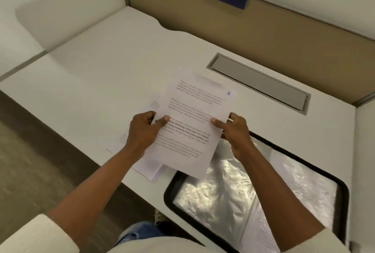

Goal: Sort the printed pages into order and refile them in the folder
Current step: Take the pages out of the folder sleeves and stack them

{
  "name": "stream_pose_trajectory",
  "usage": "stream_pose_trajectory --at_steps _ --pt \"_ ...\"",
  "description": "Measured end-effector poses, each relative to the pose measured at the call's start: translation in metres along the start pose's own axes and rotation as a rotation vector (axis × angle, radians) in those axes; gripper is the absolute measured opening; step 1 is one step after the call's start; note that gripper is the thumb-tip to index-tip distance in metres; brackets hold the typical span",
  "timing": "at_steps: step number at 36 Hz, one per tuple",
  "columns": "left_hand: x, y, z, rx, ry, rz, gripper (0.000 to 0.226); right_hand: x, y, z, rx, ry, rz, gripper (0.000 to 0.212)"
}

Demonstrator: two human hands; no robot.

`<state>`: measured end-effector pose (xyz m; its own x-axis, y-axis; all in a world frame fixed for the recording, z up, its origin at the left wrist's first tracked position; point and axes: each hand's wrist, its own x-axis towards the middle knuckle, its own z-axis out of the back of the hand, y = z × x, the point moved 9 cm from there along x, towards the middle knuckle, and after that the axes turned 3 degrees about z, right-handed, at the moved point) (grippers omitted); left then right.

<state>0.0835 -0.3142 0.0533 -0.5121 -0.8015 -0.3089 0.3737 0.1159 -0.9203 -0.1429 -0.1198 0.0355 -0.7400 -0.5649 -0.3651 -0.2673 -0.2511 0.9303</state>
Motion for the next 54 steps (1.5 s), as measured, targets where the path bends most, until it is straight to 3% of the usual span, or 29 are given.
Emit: stream_pose_trajectory --at_steps 8,19,30,36,41,46,51,54 --pt "0.042 0.032 0.070 0.386 -0.173 -0.043 0.036 0.001 -0.057 -0.075 -0.110 -0.062 -0.037 0.028" --pt "0.074 0.059 0.096 0.775 -0.185 -0.037 0.024 -0.001 -0.085 -0.115 -0.275 -0.146 -0.014 0.034" --pt "0.078 0.067 0.081 0.987 -0.102 -0.119 0.024 -0.005 -0.084 -0.127 -0.613 -0.184 0.067 0.065" --pt "0.079 0.071 0.076 0.965 -0.110 -0.136 0.052 -0.006 -0.090 -0.123 -0.638 -0.205 0.070 0.071" --pt "0.066 0.060 0.049 1.106 -0.117 -0.280 0.065 -0.021 -0.077 -0.105 -0.785 -0.240 0.168 0.049" --pt "0.029 0.046 -0.034 1.015 0.121 -0.469 0.064 -0.056 -0.068 -0.050 -0.814 -0.414 0.341 0.027" --pt "-0.028 0.040 -0.146 0.972 0.522 -0.701 0.073 -0.094 -0.075 0.031 -0.935 -0.608 0.347 0.034" --pt "-0.057 0.046 -0.201 1.030 0.667 -0.860 0.079 -0.109 -0.090 0.071 -1.003 -0.636 0.296 0.040"
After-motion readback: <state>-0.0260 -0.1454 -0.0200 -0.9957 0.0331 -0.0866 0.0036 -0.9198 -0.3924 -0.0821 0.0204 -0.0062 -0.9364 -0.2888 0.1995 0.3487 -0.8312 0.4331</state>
